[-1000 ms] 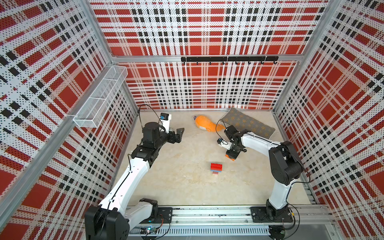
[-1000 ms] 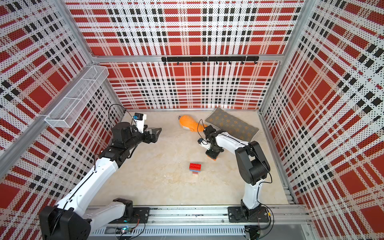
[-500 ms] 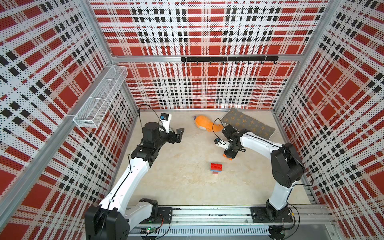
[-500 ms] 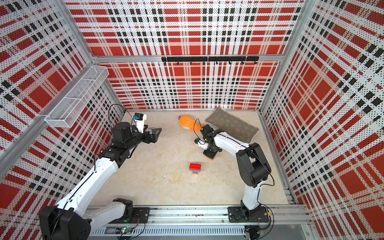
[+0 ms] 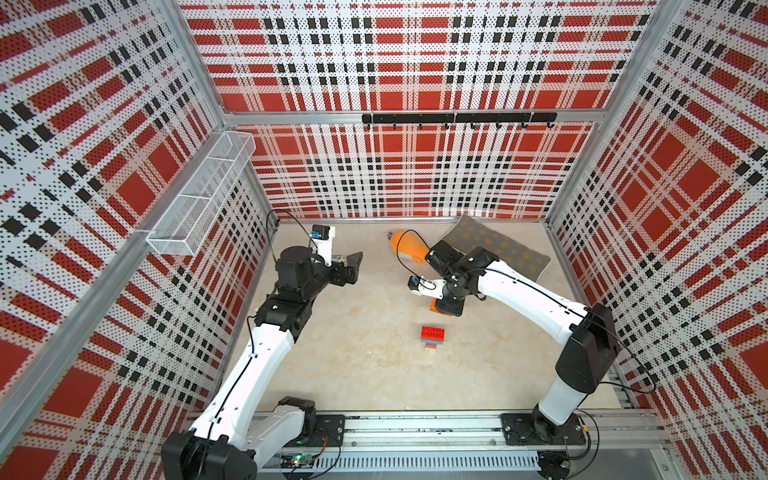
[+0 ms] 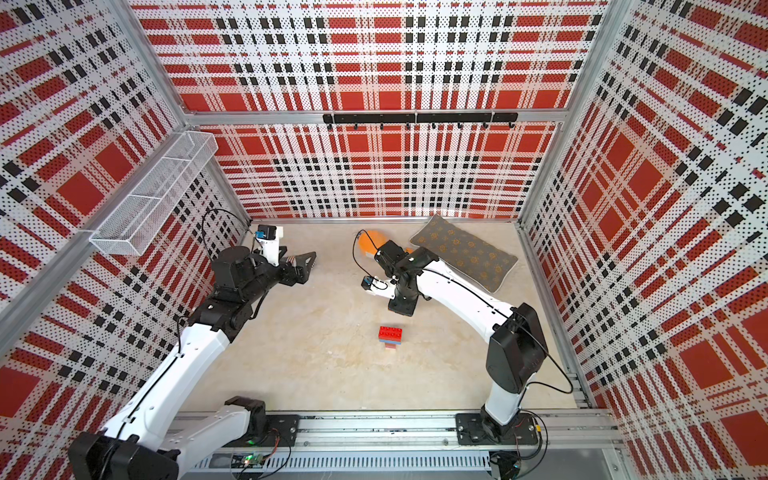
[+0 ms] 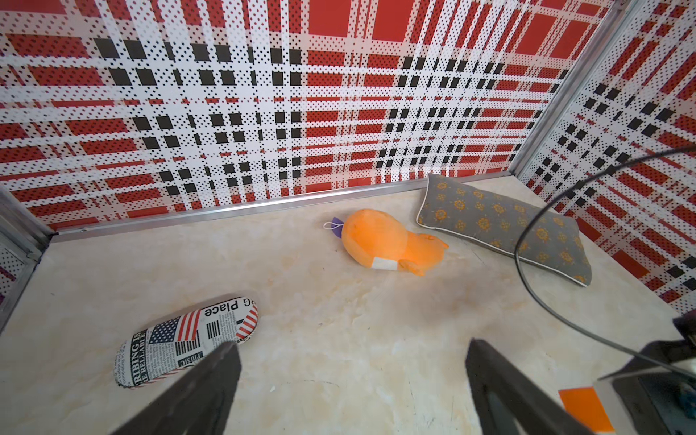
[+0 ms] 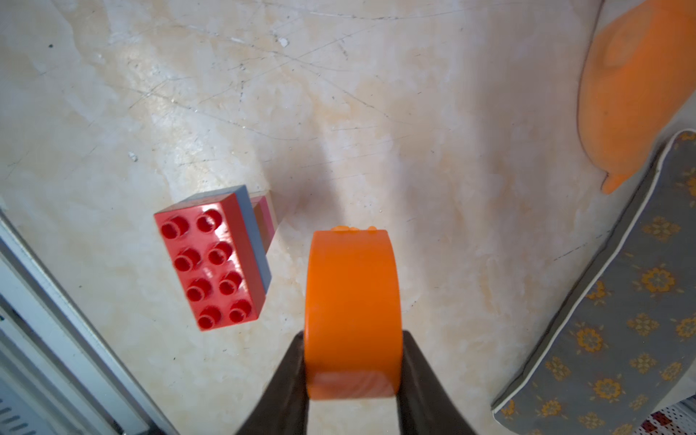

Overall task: Assemble an ice cream with lego
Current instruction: Pick up the lego brick from the center of the board, then assemble the lego brick with the lego brick.

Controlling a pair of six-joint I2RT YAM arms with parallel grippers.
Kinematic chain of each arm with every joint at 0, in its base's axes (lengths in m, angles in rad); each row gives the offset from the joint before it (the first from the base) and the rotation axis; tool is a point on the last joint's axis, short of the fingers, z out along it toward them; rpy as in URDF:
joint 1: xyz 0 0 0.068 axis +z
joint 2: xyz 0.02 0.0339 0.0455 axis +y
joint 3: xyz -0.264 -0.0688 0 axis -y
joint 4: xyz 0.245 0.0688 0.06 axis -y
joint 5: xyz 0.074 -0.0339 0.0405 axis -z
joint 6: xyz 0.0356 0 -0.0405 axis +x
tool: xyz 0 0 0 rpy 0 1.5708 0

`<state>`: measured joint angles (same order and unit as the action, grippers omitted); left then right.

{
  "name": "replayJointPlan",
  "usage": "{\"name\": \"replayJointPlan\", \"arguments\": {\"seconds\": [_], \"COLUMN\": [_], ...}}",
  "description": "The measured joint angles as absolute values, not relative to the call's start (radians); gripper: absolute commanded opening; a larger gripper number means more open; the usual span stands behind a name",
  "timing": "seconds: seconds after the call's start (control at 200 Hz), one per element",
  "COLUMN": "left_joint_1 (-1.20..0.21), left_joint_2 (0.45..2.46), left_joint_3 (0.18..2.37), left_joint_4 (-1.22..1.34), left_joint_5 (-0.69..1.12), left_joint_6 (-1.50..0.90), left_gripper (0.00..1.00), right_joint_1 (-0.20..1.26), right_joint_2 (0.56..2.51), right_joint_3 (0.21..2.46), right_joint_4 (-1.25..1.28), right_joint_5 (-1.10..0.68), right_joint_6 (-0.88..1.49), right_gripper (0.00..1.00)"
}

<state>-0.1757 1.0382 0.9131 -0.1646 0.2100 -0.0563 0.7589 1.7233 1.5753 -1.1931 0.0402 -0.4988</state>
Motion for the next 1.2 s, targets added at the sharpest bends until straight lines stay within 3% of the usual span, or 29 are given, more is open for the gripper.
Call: {"name": "replayJointPlan", "arguments": {"seconds": [0.351, 1.203], "left_joint_1": [-0.169, -0.169], "left_joint_2": [1.032, 1.033], "left_joint_3": [0.913, 0.913], "left_joint_4": [-0.165, -0.165], "left_joint_5": [0.202, 0.194], "left_joint_6": [-0.056, -0.055], "left_gripper": [0.97, 0.97], "right_joint_1": [0.888, 0.91], "right_joint_2": [1.72, 1.693], "right_joint_3": [1.591, 1.528], "right_joint_4": [-1.277, -1.23], "right_joint_5": [0.041, 0.039], "right_joint_6": [-0.496, -0.487], "right_gripper": [0.18, 0.19]}}
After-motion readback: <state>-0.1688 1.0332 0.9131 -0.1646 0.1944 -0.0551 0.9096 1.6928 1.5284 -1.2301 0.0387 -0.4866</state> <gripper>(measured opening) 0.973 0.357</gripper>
